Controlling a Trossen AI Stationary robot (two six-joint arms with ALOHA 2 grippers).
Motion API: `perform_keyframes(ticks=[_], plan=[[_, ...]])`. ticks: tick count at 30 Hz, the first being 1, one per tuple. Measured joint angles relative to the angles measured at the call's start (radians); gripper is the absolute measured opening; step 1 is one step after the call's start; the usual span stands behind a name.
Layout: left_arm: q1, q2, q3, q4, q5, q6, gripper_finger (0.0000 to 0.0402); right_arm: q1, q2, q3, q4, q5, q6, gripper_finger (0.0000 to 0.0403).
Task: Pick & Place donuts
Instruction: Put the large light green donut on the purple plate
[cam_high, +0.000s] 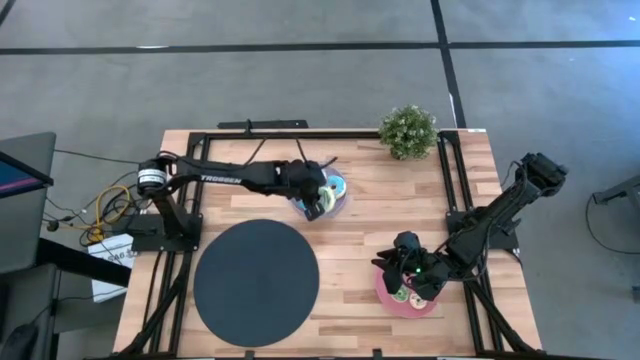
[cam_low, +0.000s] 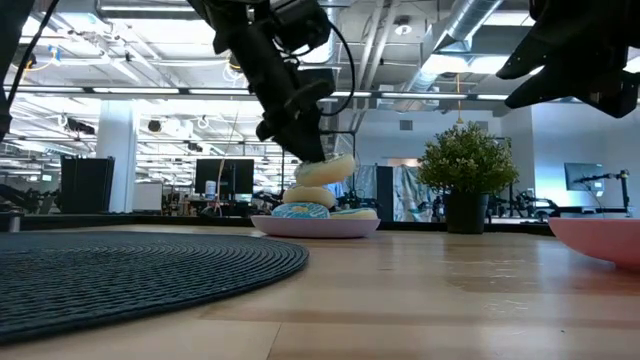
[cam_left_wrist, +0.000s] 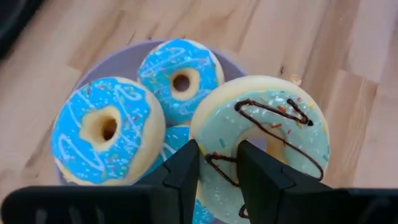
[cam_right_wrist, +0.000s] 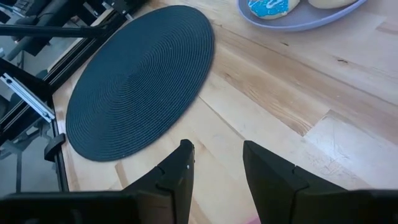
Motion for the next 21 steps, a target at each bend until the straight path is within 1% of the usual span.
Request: perform_keyframes(ticks=[3, 6, 8, 13, 18, 21], plan=[[-0.023, 0.000, -0.003, 0.013, -0.075, -0.029, 0.0096, 0.000, 0.000, 0.000, 0.000, 0.001, -0.001, 0.0129], [-0.037, 0.000, -0.007, 0.003, -0.182, -0.058, 0.0096, 0.000, 0.000, 0.000, 0.000, 0.001, -0.002, 0.0129], [-0.038, 0.000, -0.007, 0.004, -0.227, -0.092, 0.0096, 0.000, 0.000, 0.000, 0.000, 0.001, -0.002, 0.0129], [-0.035, 0.000, -0.007, -0.013, -0.224, -0.181, 0.0096, 0.000, 0.000, 0.000, 0.000, 0.001, 0.000, 0.0129], [-0.056, 0.000, -0.007, -0.082, -0.227, -0.239, 0.0096, 0.000, 0.000, 0.000, 0.000, 0.001, 0.000, 0.0129], [-0.070, 0.017, -0.007, -0.079, -0.283, -0.245, 0.0096, 0.000, 0.000, 0.000, 0.000, 0.001, -0.002, 0.0129]])
